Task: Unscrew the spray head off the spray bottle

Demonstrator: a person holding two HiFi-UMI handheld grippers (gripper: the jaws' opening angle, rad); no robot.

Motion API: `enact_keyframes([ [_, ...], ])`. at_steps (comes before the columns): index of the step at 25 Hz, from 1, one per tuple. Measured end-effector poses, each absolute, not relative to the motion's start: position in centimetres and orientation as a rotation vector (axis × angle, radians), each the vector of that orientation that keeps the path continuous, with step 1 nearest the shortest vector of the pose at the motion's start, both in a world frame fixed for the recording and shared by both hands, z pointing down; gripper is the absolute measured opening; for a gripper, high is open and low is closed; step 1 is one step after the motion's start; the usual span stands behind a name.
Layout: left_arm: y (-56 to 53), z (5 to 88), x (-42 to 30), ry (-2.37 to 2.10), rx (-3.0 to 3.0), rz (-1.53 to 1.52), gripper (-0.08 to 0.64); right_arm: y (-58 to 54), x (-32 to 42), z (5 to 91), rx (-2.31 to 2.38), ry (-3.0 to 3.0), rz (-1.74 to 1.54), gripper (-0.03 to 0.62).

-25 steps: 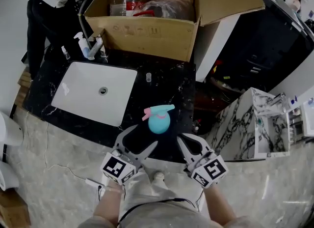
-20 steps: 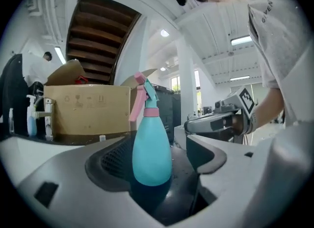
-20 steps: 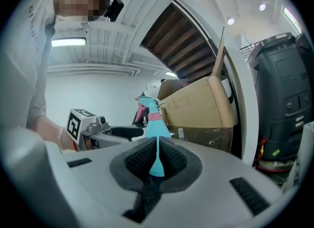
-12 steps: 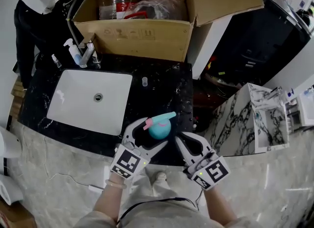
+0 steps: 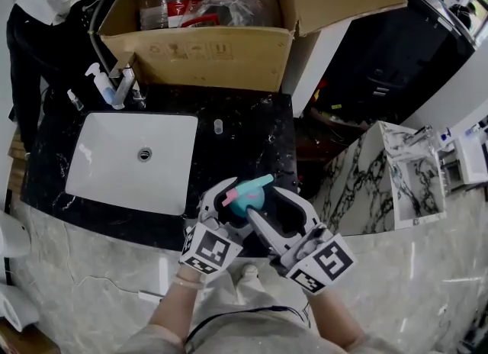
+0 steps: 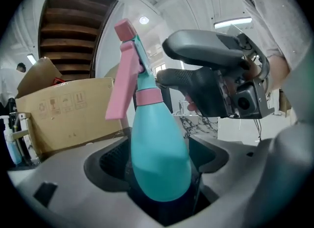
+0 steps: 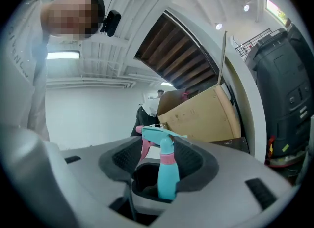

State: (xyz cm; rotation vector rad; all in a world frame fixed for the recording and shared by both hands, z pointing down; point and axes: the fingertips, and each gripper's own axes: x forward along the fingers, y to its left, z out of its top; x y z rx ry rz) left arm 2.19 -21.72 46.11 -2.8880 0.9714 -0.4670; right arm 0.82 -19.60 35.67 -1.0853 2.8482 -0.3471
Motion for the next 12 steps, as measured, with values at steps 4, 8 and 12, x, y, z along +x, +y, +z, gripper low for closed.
enact_keyframes([
  [4, -21.6, 46.3, 2.2, 0.985, -2.872, -0.464, 0.378, -19.8, -0.2, 36.0, -1.122, 2.855, -0.363, 0.227],
  [8, -21.8, 46.2, 2.1, 1.029, -2.883, -0.455, 0.37, -20.0, -0.7, 35.9, -1.162, 2.84, -0.37, 0.252],
  [12, -21.8, 46.3, 2.1, 1.04, -2.882, -0.465, 0.367, -20.0, -0.8, 35.9, -1.187, 2.829, -0.376, 0.256],
])
